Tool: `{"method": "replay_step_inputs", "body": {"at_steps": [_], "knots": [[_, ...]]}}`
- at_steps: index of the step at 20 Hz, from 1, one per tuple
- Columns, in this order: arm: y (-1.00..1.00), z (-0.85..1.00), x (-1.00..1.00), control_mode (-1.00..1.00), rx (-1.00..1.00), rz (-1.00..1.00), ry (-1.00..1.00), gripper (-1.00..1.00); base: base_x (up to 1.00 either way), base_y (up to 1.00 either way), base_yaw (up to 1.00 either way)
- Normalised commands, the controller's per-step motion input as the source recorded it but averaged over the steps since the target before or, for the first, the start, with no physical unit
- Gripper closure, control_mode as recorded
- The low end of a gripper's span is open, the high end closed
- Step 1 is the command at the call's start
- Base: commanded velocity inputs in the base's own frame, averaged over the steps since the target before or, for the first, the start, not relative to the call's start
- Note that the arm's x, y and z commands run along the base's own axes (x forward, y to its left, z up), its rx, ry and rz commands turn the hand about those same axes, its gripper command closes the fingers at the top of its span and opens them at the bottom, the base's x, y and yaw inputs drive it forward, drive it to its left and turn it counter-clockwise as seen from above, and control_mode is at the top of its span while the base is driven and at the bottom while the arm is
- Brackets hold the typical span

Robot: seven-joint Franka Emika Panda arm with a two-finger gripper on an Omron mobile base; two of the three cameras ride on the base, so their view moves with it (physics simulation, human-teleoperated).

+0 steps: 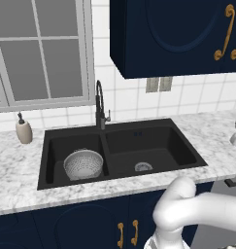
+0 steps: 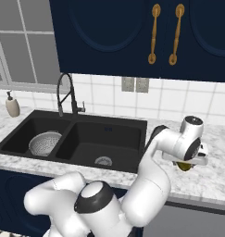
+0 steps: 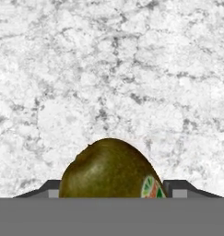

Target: Put the colander in the sink, put the kiwi in the colander, and turn on the sink faucet and pour water over the colander.

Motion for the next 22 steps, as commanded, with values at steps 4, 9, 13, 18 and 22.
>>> {"method": "replay_step_inputs", "body": {"at_steps": [4, 9, 13, 18, 22], "knots": [[0.63, 0.19, 0.0, -1.0, 0.0, 0.0, 0.0, 1.0, 0.0, 0.0, 0.0], [0.72, 0.1, -0.03, -1.0, 0.0, 0.0, 0.01, 1.0, 0.0, 0.0, 0.0], [0.74, 0.08, -0.04, -1.0, 0.0, 0.0, 0.03, 1.0, 0.0, 0.0, 0.0], [0.75, 0.02, -0.03, -1.0, 0.0, 0.0, 0.02, 1.0, 0.0, 0.0, 0.0], [0.6, 0.06, -0.06, -1.0, 0.0, 0.0, 0.02, 1.0, 0.0, 0.0, 0.0]]}}
